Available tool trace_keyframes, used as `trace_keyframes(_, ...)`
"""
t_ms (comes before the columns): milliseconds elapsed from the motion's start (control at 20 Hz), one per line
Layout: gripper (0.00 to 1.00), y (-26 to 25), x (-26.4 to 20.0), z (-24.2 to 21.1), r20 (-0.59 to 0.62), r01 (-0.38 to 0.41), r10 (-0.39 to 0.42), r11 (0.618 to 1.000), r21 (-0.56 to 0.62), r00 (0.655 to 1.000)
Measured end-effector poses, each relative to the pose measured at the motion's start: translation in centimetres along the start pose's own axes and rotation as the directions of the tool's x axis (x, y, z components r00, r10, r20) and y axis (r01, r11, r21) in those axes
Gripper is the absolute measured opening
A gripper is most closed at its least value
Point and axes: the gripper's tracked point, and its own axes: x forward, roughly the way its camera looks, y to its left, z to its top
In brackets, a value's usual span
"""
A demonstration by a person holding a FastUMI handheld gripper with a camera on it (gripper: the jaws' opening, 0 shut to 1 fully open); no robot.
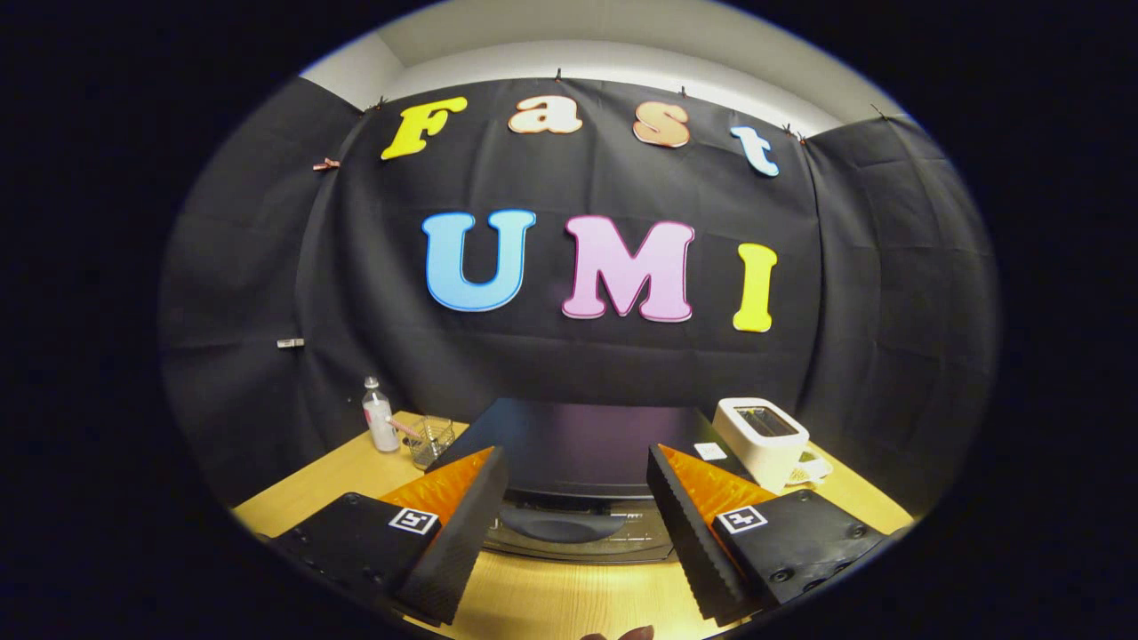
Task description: Open the toaster oven, put the food inside, and close the toaster oven door.
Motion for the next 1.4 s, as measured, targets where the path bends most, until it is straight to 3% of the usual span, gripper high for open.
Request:
trace_keyframes(200, 0.98, 0.1, 2.7, -4.0, -0.071, 0.006, -0.003, 0.999, 0.035, 0.997)
trace_keyframes(800, 0.97, 1.2, 4.8, -6.0, -0.103, 0.037, -0.033, 0.998, 0.044, 0.994)
trace_keyframes(1100, 0.98, 1.3, 2.3, -6.9, -0.126, 0.054, -0.049, 0.998, 0.04, 0.991)
trace_keyframes(1400, 0.98, 1.7, -3.2, -10.5, -0.171, 0.06, -0.055, 0.998, 0.02, 0.984)
